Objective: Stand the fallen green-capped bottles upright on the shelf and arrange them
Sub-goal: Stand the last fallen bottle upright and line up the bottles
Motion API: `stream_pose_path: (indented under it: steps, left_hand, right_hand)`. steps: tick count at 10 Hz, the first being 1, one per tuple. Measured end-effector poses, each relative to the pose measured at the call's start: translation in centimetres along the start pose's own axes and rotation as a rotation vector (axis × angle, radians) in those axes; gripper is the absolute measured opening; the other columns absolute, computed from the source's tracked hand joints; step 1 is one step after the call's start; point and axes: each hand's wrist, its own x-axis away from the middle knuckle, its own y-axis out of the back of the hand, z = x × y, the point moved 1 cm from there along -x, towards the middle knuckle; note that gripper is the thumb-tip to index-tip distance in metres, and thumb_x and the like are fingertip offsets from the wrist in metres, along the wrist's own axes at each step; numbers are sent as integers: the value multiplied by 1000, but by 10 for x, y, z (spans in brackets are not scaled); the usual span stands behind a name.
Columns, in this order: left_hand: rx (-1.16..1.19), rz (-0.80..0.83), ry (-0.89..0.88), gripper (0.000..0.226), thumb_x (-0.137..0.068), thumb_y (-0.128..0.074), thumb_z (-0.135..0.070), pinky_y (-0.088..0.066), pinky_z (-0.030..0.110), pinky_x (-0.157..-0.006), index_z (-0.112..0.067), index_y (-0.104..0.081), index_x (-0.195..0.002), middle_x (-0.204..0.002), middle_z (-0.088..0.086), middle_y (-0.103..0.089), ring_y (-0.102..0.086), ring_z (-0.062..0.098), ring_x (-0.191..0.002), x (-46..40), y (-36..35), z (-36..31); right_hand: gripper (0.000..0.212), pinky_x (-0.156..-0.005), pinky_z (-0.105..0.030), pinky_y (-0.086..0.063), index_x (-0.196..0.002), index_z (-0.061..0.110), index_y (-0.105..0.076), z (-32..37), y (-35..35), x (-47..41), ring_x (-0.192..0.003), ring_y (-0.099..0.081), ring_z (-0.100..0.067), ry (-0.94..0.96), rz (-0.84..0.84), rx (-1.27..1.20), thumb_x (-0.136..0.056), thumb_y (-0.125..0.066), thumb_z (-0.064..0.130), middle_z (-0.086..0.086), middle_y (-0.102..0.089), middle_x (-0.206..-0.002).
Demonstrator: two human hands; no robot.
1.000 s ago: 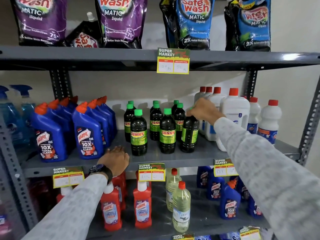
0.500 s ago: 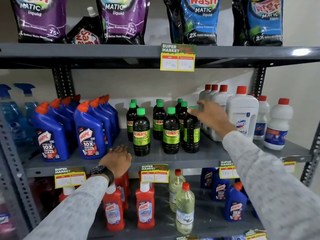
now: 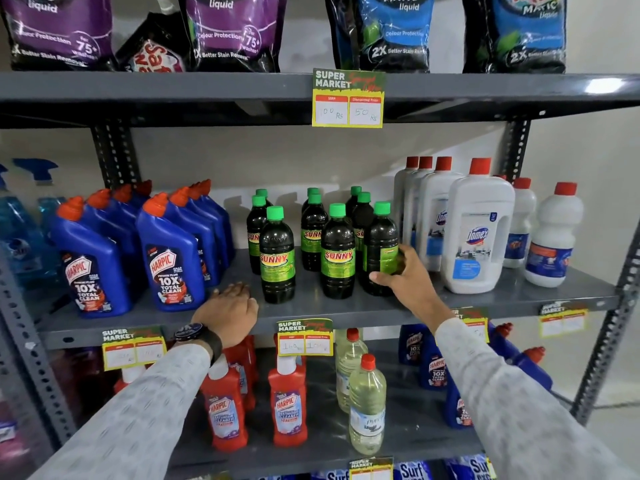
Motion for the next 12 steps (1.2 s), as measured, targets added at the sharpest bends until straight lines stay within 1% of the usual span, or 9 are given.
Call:
stream_pose_path:
  steps: [2,3,4,6,7,8,9,10,12]
  left_hand:
    - [13,-4,3,63,-104,-15,-38,-14,46,-128,-9,-24,-160,-170,10,-22,-20,21,-157,2,2,-1]
    - [17,-4,0,62,-105,-17,-36,-14,45,-128,-8,-25,-160,-170,11,-22,-19,21,-157,4,4,-4]
    - [12,-16,2,62,-105,-18,-36,-14,44,-127,-8,-25,-159,-170,11,-22,-20,22,-157,6,4,-5]
    - [11,-10,3,62,-105,-17,-36,-13,43,-128,-7,-23,-160,-170,11,-20,-19,22,-157,7,5,-5]
    - [15,-12,3,62,-105,-16,-36,-13,43,-128,-8,-23,-160,-170,11,-20,-19,22,-157,6,5,-5]
    - [10,-11,4,62,-105,-16,-36,-13,43,-128,-8,-24,-160,-170,11,-20,-19,22,-157,6,5,-4]
    - [12,-17,0,62,-105,-16,-37,-14,43,-128,-8,-24,-160,-170,10,-20,-20,21,-157,6,5,-5]
    - [22,-12,-3,63,-105,-15,-38,-13,42,-128,-9,-23,-161,-170,9,-19,-18,21,-158,7,5,-4]
    - [21,-5,0,63,-105,-15,-38,-13,43,-128,-9,-23,-160,-170,9,-19,-18,21,-158,6,4,-3]
  right_hand:
    - [95,-98,-40,-53,-135,16,-42,2,-4,7,-114,-62,-21,78,-131,106,-62,-100,35,-3,-63,-128]
    - [86,-98,-35,-50,-143,16,-42,-2,0,4,-117,-63,-19,71,-62,49,-75,-93,31,1,-64,-130]
    - [70,-109,-43,-49,-145,16,-49,-7,4,0,-120,-64,-20,42,-2,-39,-85,-84,11,-1,-68,-131]
    - [76,-78,-15,-46,-125,23,-43,-2,0,10,-97,-63,-3,83,-152,33,-71,-96,25,9,-63,-112]
    - [77,-80,-15,-45,-121,28,-41,-3,-1,10,-97,-58,8,107,-181,33,-68,-98,30,17,-60,-108]
    - [71,-91,-22,-49,-133,27,-44,-9,2,5,-105,-63,0,97,-131,-29,-79,-90,24,11,-64,-118]
    - [73,-108,-41,-50,-147,19,-45,-16,7,1,-121,-64,-18,79,-70,-140,-86,-81,4,-1,-66,-133]
    - [70,-104,-43,-54,-139,20,-50,-16,8,2,-115,-68,-15,67,-88,-151,-81,-86,5,1,-70,-125]
    - [83,-82,-13,-49,-136,23,-48,-7,3,10,-107,-64,-5,129,-173,-54,-69,-97,27,7,-66,-121]
